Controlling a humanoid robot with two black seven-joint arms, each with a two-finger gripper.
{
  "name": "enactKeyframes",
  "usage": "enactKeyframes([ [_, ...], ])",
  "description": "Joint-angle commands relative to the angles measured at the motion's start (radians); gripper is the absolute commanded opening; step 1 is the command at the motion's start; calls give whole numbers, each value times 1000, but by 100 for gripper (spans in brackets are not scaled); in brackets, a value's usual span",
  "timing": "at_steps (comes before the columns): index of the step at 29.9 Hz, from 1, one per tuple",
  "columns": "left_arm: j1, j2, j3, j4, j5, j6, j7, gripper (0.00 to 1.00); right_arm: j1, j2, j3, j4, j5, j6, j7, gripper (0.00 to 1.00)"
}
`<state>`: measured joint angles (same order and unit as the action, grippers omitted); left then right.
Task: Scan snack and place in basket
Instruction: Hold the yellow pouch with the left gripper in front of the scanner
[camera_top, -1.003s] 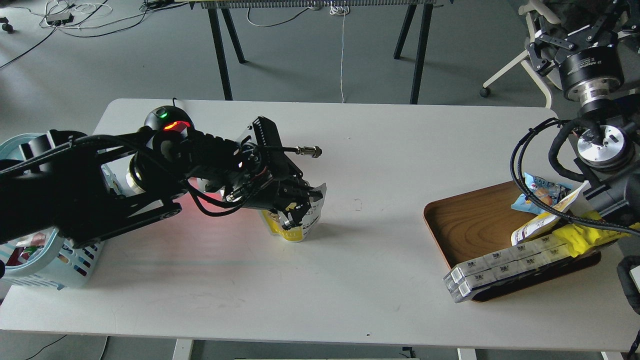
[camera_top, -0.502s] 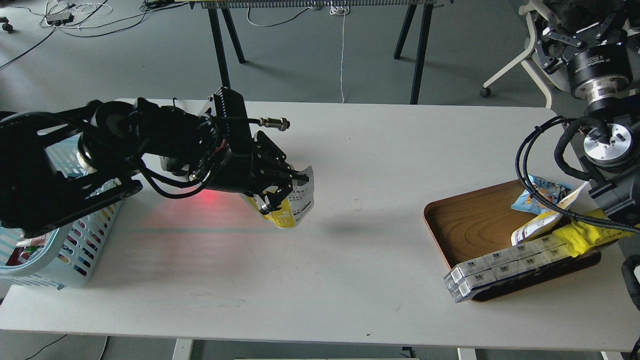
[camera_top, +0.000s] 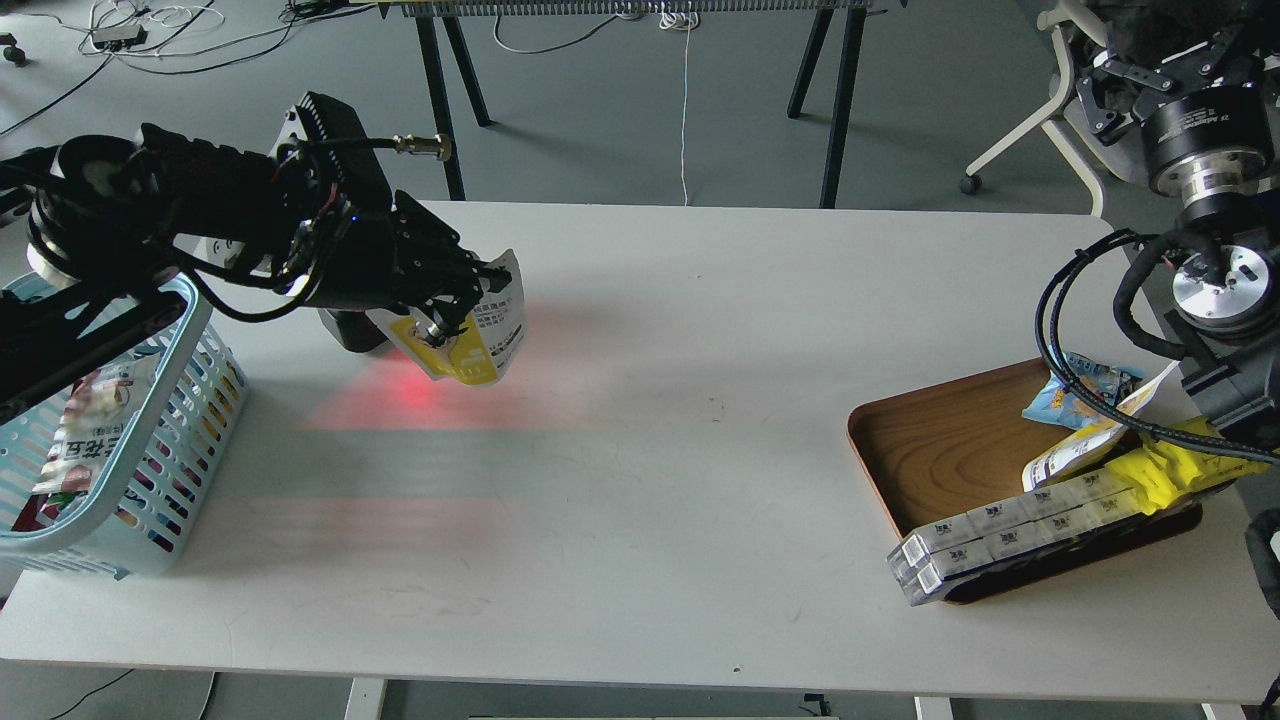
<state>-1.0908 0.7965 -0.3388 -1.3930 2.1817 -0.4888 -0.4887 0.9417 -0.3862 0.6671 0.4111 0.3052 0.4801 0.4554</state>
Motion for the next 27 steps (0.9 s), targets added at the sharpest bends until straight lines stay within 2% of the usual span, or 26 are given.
enactKeyframes([
  [1, -1, 0, 1, 43, 0, 0, 0, 1, 0, -10, 0, 1, 0, 0, 0, 99],
  [5, 0, -3, 1, 75, 0, 0, 0, 1, 0, -13, 0, 1, 0, 0, 0, 99],
  [27, -3, -5, 4, 58, 0, 0, 0, 1, -1, -37, 20, 1, 0, 2, 0, 99],
])
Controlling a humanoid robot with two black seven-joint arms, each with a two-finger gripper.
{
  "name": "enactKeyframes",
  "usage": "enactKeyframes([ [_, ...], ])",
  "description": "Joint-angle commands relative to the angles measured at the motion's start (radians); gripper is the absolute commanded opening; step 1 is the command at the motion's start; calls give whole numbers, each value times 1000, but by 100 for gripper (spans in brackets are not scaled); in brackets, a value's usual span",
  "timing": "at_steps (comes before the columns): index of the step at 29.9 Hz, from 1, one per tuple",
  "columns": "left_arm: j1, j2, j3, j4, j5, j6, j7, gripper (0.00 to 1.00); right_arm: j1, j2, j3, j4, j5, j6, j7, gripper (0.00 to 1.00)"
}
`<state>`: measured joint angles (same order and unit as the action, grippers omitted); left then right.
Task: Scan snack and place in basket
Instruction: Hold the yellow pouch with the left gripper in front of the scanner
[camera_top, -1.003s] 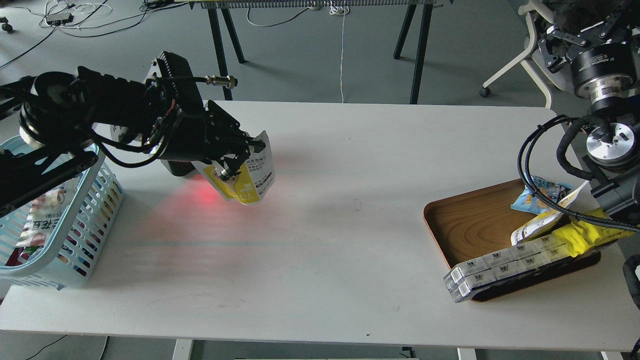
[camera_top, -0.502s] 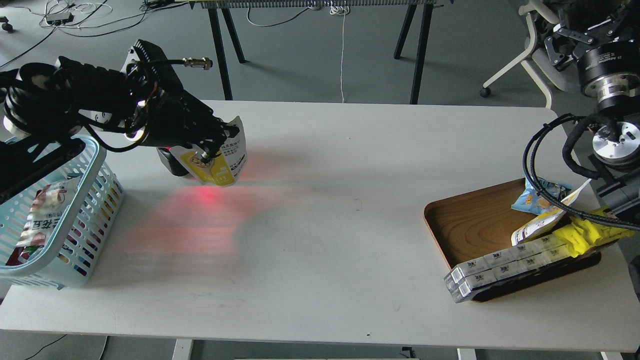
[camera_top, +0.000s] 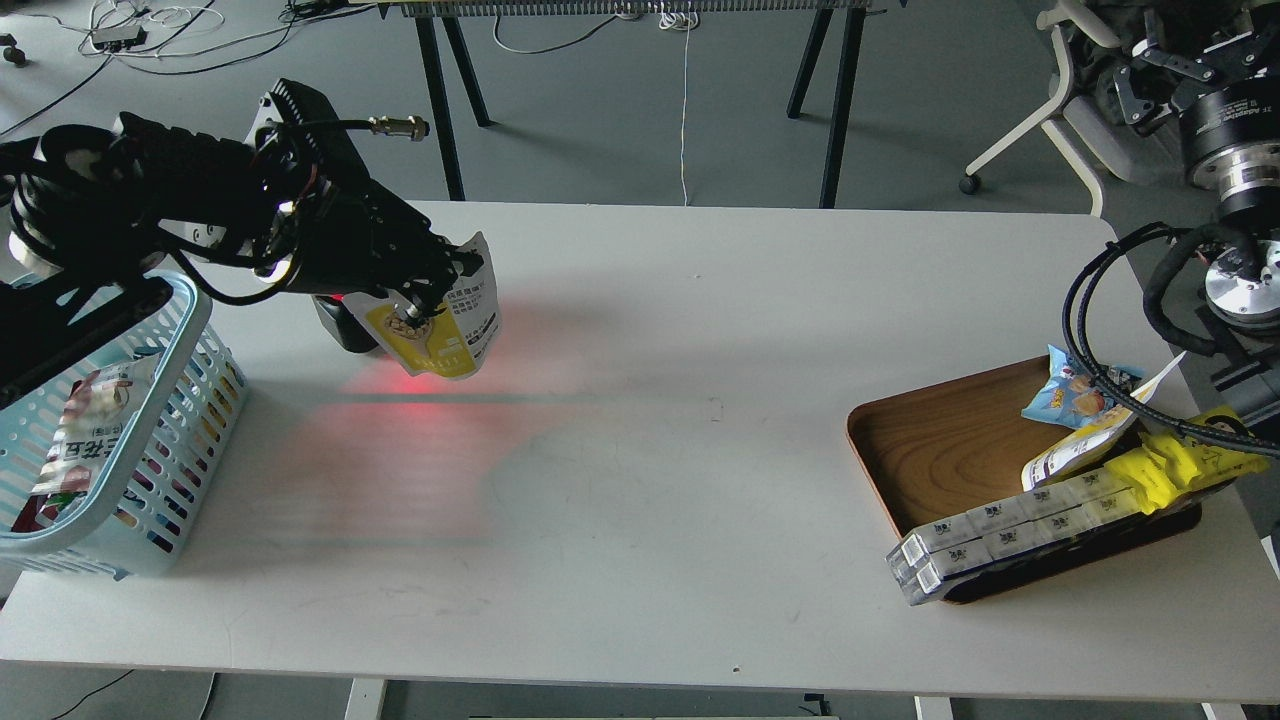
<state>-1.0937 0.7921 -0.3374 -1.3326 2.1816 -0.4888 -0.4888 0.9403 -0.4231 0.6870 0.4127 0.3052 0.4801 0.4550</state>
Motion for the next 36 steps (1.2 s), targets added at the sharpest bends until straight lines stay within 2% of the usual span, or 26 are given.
enactKeyframes([
  [1, 0, -1, 3, -10, 0, 0, 0, 1, 0, 0, 0, 0, 0, 2, 1, 99],
  [25, -11, 53, -66, -88, 0, 0, 0, 1, 0, 3, 2, 0, 0, 0, 1, 99],
  [32, -8, 99, -58, -131, 0, 0, 0, 1, 0, 1, 2, 0, 0, 0, 1, 99],
  [36, 5, 84, -52, -122, 0, 0, 0, 1, 0, 1, 2, 0, 0, 0, 1, 99],
])
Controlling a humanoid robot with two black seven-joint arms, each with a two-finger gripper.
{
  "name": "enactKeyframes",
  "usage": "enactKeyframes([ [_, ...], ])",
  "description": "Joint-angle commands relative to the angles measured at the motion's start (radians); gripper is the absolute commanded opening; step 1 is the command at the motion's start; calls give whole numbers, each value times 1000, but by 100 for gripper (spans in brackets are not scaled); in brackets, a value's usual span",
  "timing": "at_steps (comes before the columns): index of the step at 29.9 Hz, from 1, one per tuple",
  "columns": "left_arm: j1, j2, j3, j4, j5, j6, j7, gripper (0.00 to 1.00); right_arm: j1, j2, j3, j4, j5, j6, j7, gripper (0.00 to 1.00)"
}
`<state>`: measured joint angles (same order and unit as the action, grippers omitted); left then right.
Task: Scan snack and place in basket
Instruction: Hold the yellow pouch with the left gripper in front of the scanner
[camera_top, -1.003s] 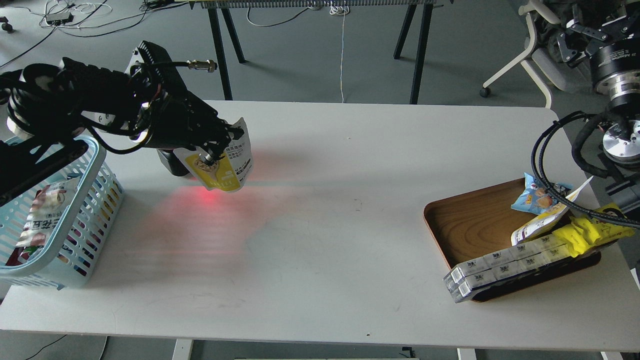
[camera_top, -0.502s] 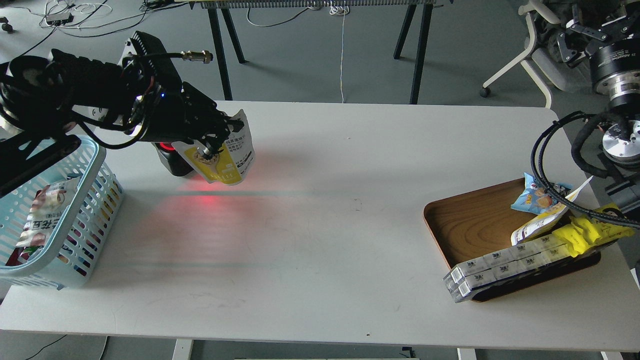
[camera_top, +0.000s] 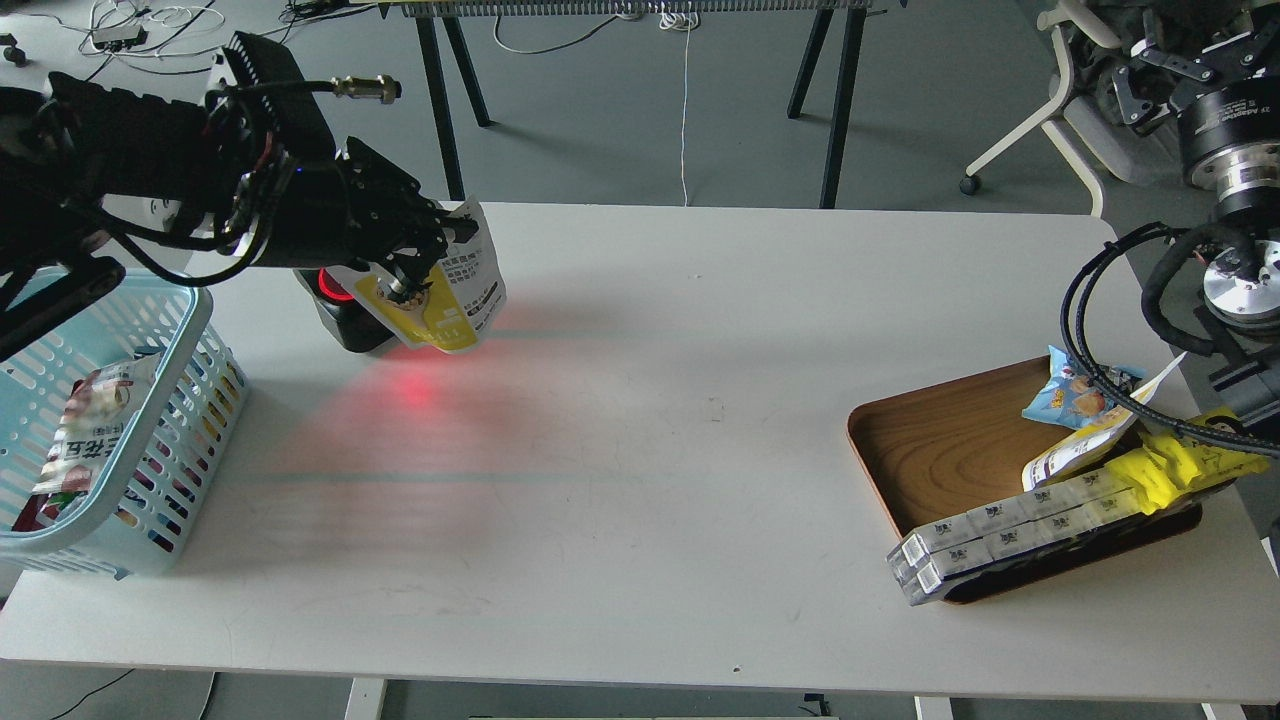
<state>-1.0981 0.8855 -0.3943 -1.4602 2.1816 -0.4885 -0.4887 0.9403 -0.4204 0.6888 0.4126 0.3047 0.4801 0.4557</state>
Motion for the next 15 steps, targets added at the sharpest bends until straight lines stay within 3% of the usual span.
enactKeyframes([
  [1, 17, -13, 5, 8, 0, 0, 0, 1, 0, -1, 0, 0, 1, 0, 0, 99],
  [15, 75, -48, 5, 41, 0, 0, 0, 1, 0, 8, 2, 2, -1, 2, 3, 99],
])
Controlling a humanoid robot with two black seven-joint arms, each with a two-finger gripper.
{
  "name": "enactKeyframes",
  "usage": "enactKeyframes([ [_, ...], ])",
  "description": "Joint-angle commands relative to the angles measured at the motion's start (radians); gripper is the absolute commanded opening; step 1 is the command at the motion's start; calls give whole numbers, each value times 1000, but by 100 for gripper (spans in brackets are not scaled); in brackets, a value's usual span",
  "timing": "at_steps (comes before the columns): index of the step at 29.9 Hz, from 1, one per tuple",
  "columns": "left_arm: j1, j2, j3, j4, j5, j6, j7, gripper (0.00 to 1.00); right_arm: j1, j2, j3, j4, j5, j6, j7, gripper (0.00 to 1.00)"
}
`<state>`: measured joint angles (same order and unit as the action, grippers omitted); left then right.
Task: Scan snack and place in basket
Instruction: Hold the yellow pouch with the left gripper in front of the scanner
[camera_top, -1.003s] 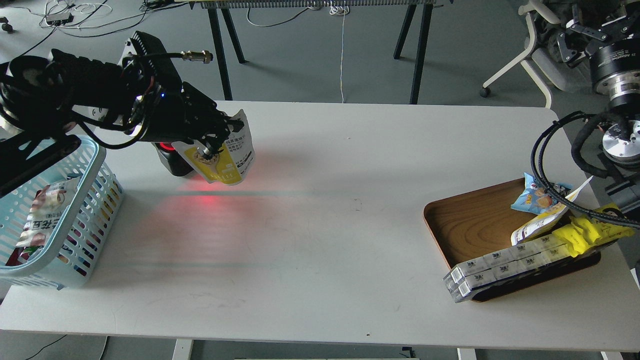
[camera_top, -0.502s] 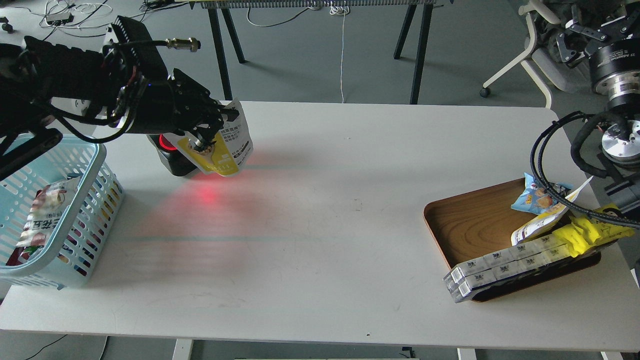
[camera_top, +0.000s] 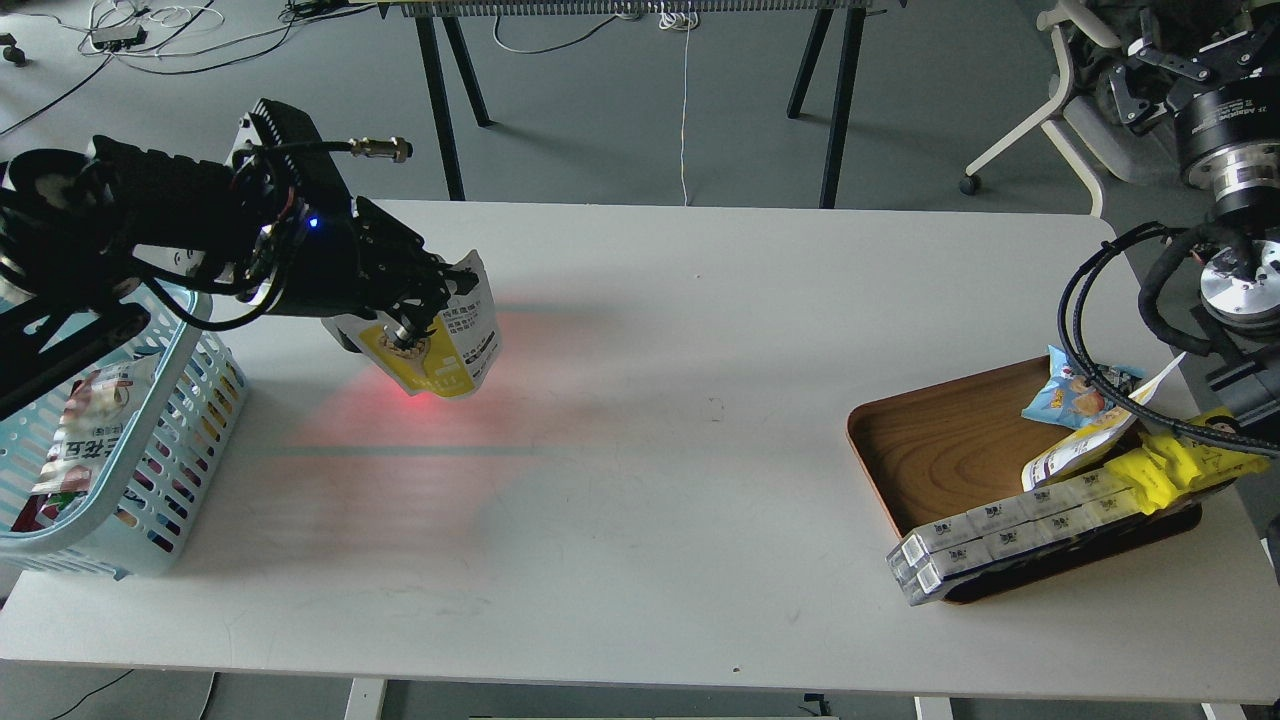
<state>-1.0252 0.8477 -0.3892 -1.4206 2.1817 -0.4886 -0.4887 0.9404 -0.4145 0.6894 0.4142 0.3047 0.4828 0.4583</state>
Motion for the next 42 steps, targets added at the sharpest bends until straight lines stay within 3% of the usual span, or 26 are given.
enactKeyframes([
  [1, 2, -18, 0, 2, 0, 0, 0, 1, 0, 2, 1, 0, 1, -1, 2, 99],
  [12, 0, -48, 1, 11, 0, 0, 21, 1, 1, -1, 2, 0, 1, -1, 2, 99],
  [42, -85, 8, -30, 55, 0, 0, 4, 1, 17, -7, 2, 0, 1, -3, 2, 99],
])
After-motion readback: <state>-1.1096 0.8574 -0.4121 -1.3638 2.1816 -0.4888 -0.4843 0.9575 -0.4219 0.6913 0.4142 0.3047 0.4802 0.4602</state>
